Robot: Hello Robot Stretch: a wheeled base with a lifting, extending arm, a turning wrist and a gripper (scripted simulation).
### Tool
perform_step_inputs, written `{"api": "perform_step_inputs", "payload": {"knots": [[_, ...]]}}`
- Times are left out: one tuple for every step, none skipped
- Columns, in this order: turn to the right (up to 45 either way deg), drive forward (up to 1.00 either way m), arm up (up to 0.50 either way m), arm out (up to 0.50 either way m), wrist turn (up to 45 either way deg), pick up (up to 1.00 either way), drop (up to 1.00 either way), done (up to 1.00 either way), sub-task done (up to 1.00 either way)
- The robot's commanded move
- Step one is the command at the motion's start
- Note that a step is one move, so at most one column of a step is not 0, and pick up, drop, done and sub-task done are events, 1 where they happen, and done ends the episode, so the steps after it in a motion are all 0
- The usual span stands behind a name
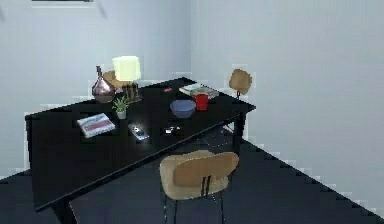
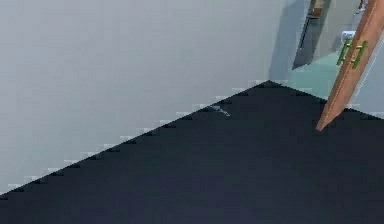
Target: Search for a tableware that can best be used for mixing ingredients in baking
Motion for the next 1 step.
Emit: {"api": "perform_step_inputs", "payload": {"knots": [[0.0,0.0,0.0,0.0,0.0,0.0,0.0,1.0,0.0]]}}
